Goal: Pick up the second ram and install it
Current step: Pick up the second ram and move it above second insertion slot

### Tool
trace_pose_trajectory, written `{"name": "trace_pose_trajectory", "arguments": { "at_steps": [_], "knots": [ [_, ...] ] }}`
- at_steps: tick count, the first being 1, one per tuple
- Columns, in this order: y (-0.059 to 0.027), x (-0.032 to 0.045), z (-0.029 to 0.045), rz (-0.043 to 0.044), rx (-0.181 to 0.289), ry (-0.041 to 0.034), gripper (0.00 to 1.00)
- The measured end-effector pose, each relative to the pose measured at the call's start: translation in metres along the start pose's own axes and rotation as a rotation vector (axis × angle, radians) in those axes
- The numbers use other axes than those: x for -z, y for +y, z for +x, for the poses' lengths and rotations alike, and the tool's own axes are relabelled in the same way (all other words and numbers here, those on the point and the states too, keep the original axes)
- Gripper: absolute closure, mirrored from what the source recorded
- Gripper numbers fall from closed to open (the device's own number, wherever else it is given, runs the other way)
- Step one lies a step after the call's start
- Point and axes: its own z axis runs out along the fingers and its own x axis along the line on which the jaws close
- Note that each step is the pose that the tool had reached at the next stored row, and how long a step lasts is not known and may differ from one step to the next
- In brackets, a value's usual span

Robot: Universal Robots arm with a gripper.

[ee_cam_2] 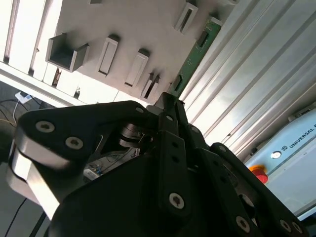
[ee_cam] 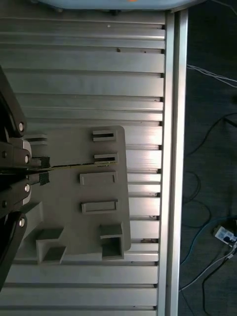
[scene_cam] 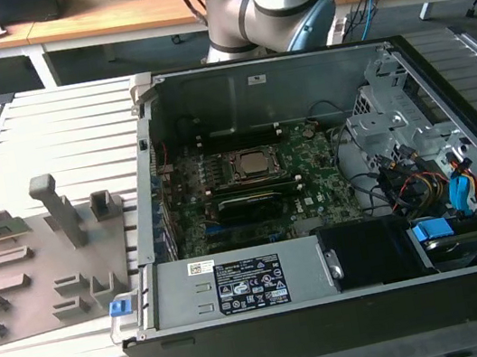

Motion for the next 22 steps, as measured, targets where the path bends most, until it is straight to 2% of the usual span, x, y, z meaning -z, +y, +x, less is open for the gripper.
{"name": "trace_pose_trajectory", "arguments": {
  "at_steps": [6, 11, 16, 22],
  "knots": [
    [0.0005, 0.0108, -0.0002, 0.0000, 0.000, -0.0005, 0.86],
    [0.0013, 0.0284, -0.0005, 0.0001, 0.000, -0.0008, 0.86],
    [0.0015, 0.0337, -0.0007, 0.0000, 0.000, -0.0039, 0.86],
    [0.0019, 0.0439, -0.0009, 0.0001, 0.000, -0.0060, 0.86]
  ]
}}
